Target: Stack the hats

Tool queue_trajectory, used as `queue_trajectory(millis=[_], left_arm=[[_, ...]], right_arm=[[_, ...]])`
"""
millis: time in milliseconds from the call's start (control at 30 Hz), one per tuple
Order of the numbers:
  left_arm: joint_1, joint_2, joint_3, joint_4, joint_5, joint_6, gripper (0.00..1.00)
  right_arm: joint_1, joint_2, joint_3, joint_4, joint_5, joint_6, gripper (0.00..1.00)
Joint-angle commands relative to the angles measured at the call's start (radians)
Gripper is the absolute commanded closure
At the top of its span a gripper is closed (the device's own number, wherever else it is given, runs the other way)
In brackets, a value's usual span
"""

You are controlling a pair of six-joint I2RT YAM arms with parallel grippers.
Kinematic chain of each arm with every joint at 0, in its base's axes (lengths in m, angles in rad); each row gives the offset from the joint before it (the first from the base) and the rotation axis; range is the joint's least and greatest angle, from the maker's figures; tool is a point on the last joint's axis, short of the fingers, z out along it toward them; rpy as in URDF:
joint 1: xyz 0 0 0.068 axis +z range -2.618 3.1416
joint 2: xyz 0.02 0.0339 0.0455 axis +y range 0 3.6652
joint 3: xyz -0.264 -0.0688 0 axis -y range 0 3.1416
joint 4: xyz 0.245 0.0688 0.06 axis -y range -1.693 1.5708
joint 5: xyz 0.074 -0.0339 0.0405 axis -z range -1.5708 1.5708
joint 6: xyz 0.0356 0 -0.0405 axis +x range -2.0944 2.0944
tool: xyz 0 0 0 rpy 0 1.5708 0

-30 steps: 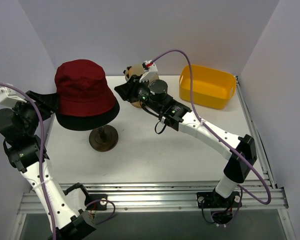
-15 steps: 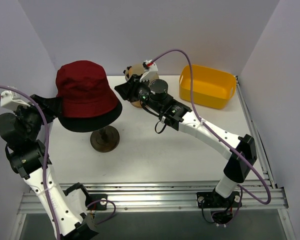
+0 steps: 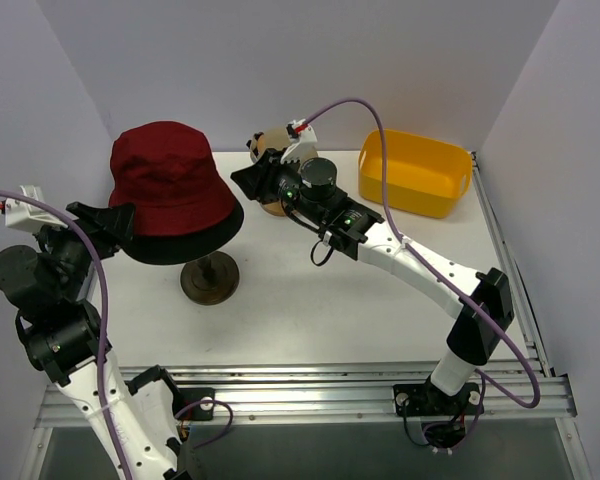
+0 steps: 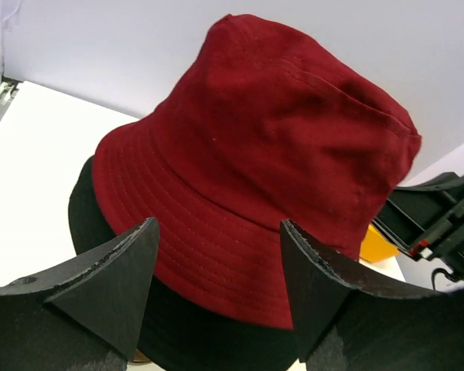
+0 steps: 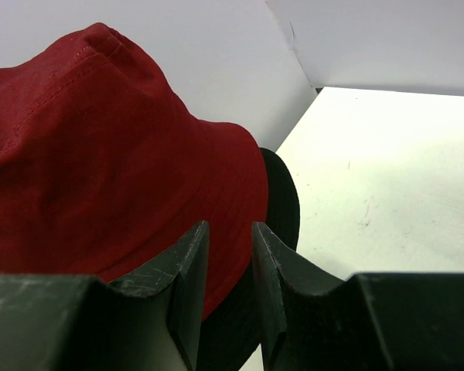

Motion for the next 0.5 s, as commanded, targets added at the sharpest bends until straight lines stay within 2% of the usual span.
queue_trajectory(millis=[0, 233, 333, 467], left_arm=[[-0.003, -0.015, 0.001, 0.024, 0.055, -0.003, 0.28], [-0.004, -0.035, -0.082, 0.049, 0.103, -0.002, 0.29], [-0.006, -0.046, -0.117, 0.055, 0.101, 0.000, 0.34], [-0.006, -0.060, -0.154, 0.076, 0.112, -0.013, 0.49]], right_arm=[[-0.005, 0.003, -0.001, 0.052, -0.015, 0.003, 0.75], [-0.005, 0.011, 0.003, 0.057, -0.018, 0.014, 0.75], [-0.004, 0.014, 0.003, 0.058, -0.018, 0.016, 0.75], [-0.002, 0.019, 0.007, 0.060, -0.018, 0.022, 0.75]])
